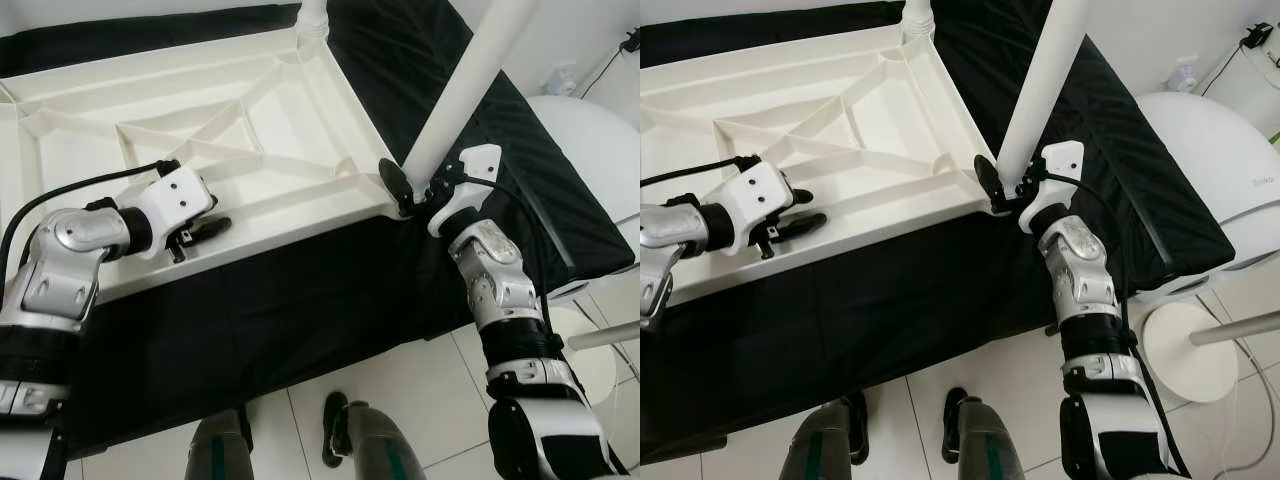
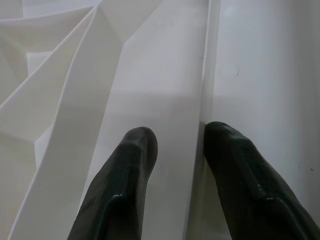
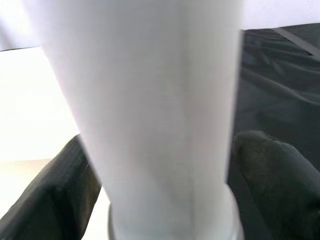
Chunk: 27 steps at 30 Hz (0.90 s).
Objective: Building children table
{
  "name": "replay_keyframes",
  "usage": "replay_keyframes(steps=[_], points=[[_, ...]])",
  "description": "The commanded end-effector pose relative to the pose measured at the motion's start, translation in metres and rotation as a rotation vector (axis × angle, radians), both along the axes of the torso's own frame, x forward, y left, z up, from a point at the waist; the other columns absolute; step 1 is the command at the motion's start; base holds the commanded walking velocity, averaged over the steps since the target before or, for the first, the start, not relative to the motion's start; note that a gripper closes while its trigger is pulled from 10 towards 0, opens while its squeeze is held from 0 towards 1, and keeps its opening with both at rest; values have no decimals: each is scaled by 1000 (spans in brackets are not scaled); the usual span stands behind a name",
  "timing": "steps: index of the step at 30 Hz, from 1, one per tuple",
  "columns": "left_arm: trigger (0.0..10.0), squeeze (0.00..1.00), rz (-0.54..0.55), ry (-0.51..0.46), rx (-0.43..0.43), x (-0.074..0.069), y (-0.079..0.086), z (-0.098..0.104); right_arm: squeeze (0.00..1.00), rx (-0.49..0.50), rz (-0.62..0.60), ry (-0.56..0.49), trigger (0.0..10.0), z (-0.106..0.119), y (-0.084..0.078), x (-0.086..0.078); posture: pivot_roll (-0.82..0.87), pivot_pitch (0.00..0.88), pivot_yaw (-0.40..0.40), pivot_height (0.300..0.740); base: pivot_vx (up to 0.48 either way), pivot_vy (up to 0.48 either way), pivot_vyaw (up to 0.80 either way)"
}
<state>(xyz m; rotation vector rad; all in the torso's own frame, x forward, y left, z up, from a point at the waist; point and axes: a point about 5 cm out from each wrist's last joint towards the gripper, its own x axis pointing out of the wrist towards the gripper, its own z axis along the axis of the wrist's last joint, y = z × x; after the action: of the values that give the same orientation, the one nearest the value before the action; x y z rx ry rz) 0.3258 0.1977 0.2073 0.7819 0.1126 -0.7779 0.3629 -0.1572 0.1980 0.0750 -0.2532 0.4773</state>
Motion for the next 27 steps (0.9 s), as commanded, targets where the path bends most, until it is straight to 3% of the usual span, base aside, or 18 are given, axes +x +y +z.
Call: replay_keyframes(steps=[1,8,21,27], points=[[10000,0,153,-44,-7,6,6,-15,0,-8,19,1,10000,-2,-2,1,-4,287,-56,740,0,0,0],[10000,0,143,-36,-8,6,6,-12,0,-29,124,-9,10000,3,5,6,12,296,-59,740,0,0,0],[10000,0,176,-46,-2,14,13,-5,0,-67,126,-36,10000,23,9,28,37,307,-62,740,0,0,0],[10000,0,49,5,-44,-6,-10,-5,0,-76,126,-37,10000,33,1,35,48,306,-59,740,0,0,0]])
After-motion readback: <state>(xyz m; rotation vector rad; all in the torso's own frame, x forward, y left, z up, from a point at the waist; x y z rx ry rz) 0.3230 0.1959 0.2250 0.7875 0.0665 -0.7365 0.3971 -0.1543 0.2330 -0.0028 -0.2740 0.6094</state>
